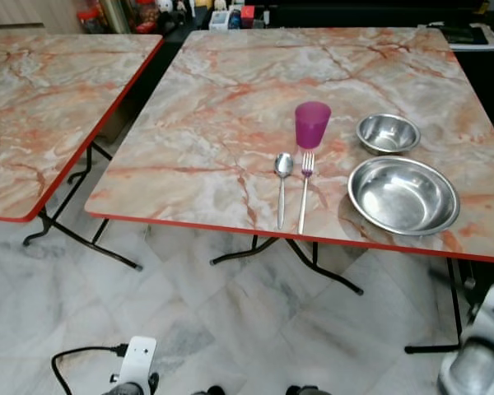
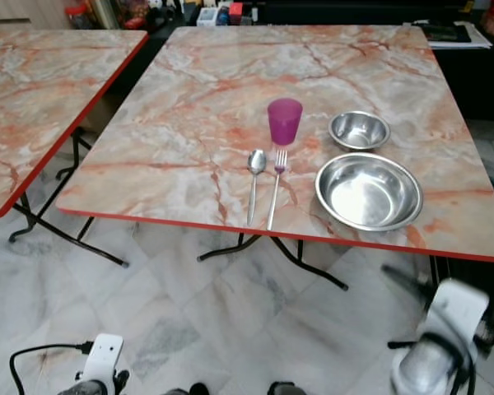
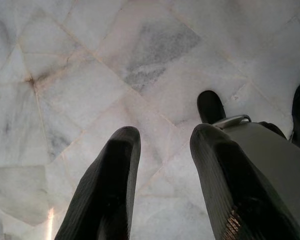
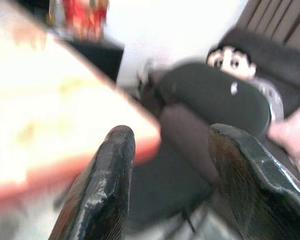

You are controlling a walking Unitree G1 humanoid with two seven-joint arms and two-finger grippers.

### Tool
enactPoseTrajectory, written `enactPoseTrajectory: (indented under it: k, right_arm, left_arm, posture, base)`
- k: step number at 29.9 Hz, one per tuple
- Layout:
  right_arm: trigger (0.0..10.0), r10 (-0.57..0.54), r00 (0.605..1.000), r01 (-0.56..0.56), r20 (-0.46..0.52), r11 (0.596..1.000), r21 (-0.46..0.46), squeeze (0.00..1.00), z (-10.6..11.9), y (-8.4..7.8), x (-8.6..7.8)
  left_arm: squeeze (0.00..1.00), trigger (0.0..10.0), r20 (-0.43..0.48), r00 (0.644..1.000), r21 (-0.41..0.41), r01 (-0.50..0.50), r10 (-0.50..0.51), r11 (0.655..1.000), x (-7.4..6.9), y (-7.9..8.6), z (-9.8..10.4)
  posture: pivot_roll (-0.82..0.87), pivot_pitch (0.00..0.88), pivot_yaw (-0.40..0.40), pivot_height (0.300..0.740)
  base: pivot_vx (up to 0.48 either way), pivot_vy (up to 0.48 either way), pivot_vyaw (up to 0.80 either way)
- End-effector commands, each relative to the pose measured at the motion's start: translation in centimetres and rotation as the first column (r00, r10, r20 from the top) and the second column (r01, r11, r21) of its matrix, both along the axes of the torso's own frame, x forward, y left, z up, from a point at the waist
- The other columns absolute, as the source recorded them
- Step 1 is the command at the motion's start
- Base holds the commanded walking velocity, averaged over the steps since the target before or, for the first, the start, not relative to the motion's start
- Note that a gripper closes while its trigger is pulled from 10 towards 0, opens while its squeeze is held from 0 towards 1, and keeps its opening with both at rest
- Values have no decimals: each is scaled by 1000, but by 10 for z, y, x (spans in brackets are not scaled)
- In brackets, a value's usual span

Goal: Setting the table

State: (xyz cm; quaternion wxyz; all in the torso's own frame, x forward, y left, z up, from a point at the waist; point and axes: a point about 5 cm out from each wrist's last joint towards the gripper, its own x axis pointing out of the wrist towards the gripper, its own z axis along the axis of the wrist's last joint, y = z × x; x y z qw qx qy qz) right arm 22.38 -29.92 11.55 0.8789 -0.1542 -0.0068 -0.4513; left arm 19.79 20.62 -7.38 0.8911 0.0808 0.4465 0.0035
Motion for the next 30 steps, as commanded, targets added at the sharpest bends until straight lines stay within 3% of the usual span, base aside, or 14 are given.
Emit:
enactPoseTrajectory:
  k: [1,4,5,8,10,12,13,14,15,16,19,22,29,30]
  right_arm:
    - [10000,-3,1000,3,29,1000,10,0,11,-4,1]
    - [10000,16,989,-23,145,999,44,0,63,-11,37]
    - [10000,16,989,-23,145,999,44,0,63,-11,37]
    - [10000,83,981,-92,174,995,46,0,85,-10,57]
    - [10000,158,970,-180,183,977,114,0,98,-9,78]
    - [10000,164,968,-192,192,972,138,0,99,-9,81]
    - [10000,190,966,-219,173,961,167,114,99,-7,87]
    - [10000,210,965,-238,158,953,186,114,99,-5,92]
    - [10000,251,955,-285,156,924,254,1000,95,0,100]
    - [10000,251,955,-285,156,924,254,1000,95,0,100]
    - [10000,319,941,-336,109,857,391,1000,83,11,110]
    - [10000,336,935,-350,112,826,441,1000,82,12,114]
    - [10000,358,924,-378,134,806,456,1000,93,13,122]
    - [10000,359,925,-376,128,807,455,0,95,13,124]
  left_arm:
    - [0,10000,-26,1000,7,-14,15,1000,-7,4,-3]
    - [0,10000,-25,1000,6,-18,18,1000,-7,5,-3]
    - [0,10000,-25,1000,6,-18,18,1000,-7,5,-3]
    - [0,10000,-26,1000,7,-16,17,1000,-7,5,-3]
    - [0,10000,-25,1000,8,-17,18,1000,-6,6,-3]
    - [0,10000,-25,1000,8,-18,18,1000,-6,6,-3]
    - [0,10000,-25,1000,8,-17,17,1000,-6,6,-3]
    - [0,10000,-26,1000,9,-16,17,1000,-6,6,-3]
    - [0,10000,-27,999,9,-19,20,1000,-7,7,-3]
    - [0,10000,-27,999,9,-19,20,1000,-7,7,-3]
    - [0,10000,-29,999,7,-25,25,1000,-8,8,-3]
    - [0,10000,-33,999,4,-25,25,1000,-8,8,-3]
    - [0,10000,-33,999,-6,-28,28,1000,-9,9,-3]
    - [0,10000,-33,999,-9,-28,27,1000,-9,8,-3]
  posture:
    - [-171,149,66,740]
    - [-183,158,75,740]
    - [-183,158,75,740]
    - [-178,163,74,740]
    - [-175,167,74,740]
    - [-175,167,74,740]
    - [-171,168,75,740]
    - [-171,168,75,740]
    - [-165,172,74,740]
    - [-165,172,74,740]
    - [-161,178,75,740]
    - [-160,185,80,740]
    - [-160,192,81,740]
    - [-160,192,81,740]
  base:
    - [0,0,0]
    - [0,0,0]
    - [0,0,0]
    - [0,0,0]
    - [0,0,0]
    - [0,0,0]
    - [0,0,0]
    - [0,0,0]
    - [0,0,0]
    - [0,0,0]
    - [0,0,0]
    - [0,0,0]
    - [0,0,0]
    - [0,0,0]
